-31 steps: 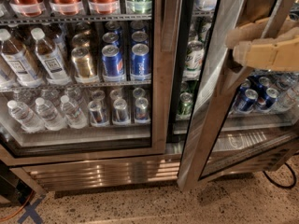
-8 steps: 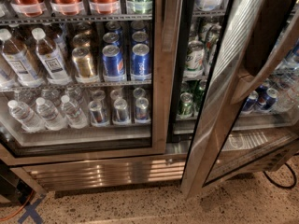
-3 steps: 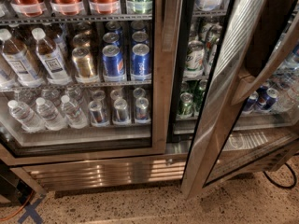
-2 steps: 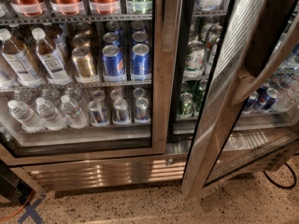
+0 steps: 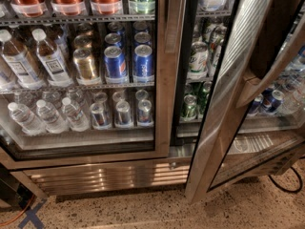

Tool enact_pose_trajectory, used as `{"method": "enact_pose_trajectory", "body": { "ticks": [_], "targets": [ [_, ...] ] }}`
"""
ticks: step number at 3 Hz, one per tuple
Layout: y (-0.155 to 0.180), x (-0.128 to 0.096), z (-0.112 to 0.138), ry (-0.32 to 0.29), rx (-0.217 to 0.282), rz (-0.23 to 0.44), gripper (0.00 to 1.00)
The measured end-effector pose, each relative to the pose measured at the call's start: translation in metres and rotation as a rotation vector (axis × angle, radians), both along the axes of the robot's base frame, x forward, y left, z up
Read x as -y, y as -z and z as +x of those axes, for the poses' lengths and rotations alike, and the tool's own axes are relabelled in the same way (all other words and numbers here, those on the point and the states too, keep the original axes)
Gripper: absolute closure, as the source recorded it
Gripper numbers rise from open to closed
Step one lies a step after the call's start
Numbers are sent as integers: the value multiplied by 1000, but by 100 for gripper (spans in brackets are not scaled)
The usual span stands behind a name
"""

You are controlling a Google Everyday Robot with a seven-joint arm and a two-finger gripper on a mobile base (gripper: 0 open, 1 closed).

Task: Open right fridge door

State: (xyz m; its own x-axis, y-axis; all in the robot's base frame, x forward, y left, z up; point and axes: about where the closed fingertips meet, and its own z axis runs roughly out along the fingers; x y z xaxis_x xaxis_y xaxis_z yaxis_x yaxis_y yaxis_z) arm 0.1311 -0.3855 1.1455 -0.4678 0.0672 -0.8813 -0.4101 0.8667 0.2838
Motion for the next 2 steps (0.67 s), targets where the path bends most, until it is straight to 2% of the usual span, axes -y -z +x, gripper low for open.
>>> {"method": "enact_pose_trajectory", "body": {
  "ticks": [1, 2],
  "targets": [
    [-4, 2, 4, 15, 13, -4, 6],
    [-3, -4, 16, -12, 37, 16, 0]
  ]
}}
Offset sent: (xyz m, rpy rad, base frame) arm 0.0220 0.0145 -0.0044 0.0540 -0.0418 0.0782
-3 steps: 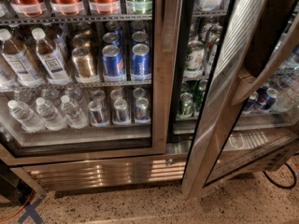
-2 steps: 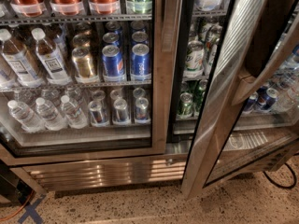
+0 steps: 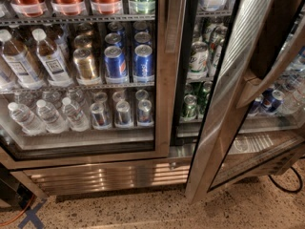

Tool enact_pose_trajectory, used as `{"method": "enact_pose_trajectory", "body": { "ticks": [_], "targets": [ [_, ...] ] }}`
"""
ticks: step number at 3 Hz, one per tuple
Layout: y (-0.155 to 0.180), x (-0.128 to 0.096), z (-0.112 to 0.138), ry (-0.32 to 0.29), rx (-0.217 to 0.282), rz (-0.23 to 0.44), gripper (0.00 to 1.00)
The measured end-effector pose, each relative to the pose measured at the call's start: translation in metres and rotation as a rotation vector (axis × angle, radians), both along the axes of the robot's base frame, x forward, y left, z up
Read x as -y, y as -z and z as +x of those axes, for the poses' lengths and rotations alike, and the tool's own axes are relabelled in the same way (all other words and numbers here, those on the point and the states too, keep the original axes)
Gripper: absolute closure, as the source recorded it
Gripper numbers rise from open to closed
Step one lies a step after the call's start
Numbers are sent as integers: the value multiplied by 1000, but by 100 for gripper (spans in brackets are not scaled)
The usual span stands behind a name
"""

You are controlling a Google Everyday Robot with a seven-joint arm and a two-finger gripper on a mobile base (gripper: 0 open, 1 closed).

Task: Open right fridge door

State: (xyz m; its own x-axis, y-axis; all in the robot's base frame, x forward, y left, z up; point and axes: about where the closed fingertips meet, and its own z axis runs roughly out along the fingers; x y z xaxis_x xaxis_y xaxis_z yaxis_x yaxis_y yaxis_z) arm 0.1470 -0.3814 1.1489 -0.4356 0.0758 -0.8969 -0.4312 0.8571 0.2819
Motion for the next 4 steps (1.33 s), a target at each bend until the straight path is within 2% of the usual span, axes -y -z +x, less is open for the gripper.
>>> {"method": "enact_pose_trajectory", "body": {
  "ticks": [1, 3, 4],
  "targets": [
    [6, -23, 25, -54, 1, 27, 0],
    [25, -61, 68, -135, -40, 81, 40],
    [27, -72, 83, -159, -46, 89, 52]
  ]
}}
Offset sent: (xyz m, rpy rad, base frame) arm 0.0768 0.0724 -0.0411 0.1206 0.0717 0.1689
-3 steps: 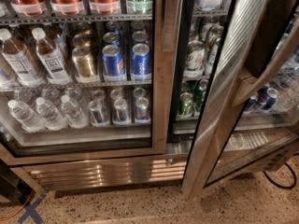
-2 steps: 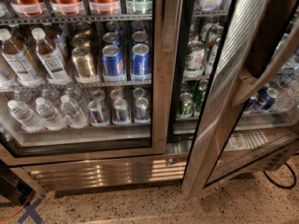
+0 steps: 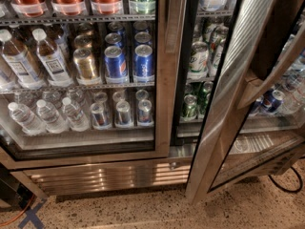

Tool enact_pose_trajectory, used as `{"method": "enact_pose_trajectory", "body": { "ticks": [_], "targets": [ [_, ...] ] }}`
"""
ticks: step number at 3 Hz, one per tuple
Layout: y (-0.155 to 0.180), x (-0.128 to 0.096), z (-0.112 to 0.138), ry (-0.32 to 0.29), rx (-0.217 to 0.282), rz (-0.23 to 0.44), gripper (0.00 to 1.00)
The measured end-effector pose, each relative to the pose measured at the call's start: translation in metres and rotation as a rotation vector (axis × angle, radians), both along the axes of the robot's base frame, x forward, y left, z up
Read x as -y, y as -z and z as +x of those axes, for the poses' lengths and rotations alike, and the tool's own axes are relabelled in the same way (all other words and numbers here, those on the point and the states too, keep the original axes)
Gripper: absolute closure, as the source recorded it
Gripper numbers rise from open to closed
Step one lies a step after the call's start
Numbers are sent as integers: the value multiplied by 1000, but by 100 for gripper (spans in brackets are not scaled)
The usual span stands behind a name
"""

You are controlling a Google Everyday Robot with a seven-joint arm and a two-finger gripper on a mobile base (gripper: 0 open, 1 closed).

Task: Open right fridge door

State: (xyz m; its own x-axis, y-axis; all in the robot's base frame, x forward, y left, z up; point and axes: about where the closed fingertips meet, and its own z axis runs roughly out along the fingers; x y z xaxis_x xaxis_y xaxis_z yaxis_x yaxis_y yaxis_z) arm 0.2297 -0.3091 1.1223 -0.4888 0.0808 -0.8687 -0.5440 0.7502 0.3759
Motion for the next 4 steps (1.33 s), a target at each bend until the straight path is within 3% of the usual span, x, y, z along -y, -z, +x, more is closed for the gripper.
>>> {"method": "enact_pose_trajectory", "body": {
  "ticks": [1, 4],
  "targets": [
    [-4, -9, 15, -20, 1, 6, 54],
    [-22, -53, 74, -119, 17, -13, 45]
  ]
}}
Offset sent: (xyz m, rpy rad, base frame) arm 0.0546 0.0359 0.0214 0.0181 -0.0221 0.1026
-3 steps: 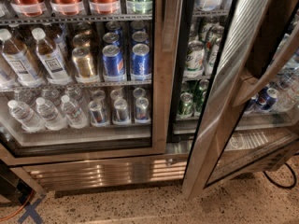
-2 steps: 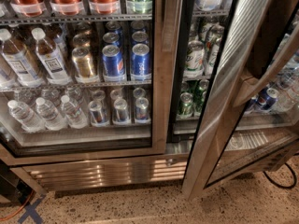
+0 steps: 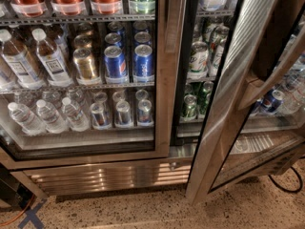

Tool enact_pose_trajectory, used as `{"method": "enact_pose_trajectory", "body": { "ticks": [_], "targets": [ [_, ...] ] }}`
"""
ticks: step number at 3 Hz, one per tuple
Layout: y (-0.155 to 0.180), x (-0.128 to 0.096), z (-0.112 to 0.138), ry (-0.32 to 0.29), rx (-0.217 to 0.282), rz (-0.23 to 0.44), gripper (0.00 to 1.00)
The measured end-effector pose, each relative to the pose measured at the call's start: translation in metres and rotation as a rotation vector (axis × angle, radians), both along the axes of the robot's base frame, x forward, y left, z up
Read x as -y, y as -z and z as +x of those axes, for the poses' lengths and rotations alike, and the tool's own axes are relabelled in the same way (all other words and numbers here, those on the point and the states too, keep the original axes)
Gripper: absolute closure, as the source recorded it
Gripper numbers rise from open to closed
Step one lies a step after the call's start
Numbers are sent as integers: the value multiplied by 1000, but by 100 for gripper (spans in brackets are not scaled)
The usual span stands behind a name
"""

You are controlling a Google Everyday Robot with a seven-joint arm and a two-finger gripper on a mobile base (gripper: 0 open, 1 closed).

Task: Open right fridge door

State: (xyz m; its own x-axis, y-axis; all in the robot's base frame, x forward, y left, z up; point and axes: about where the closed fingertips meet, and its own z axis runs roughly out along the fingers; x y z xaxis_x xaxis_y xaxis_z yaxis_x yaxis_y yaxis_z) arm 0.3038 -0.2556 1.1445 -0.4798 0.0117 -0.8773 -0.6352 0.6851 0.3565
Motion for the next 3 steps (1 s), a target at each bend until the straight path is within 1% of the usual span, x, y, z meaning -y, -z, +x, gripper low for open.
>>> {"method": "enact_pose_trajectory", "body": {
  "ticks": [1, 3],
  "targets": [
    [2, -15, 16, -28, -12, -12, 46],
    [9, -48, 33, -94, -35, -23, 45]
  ]
}}
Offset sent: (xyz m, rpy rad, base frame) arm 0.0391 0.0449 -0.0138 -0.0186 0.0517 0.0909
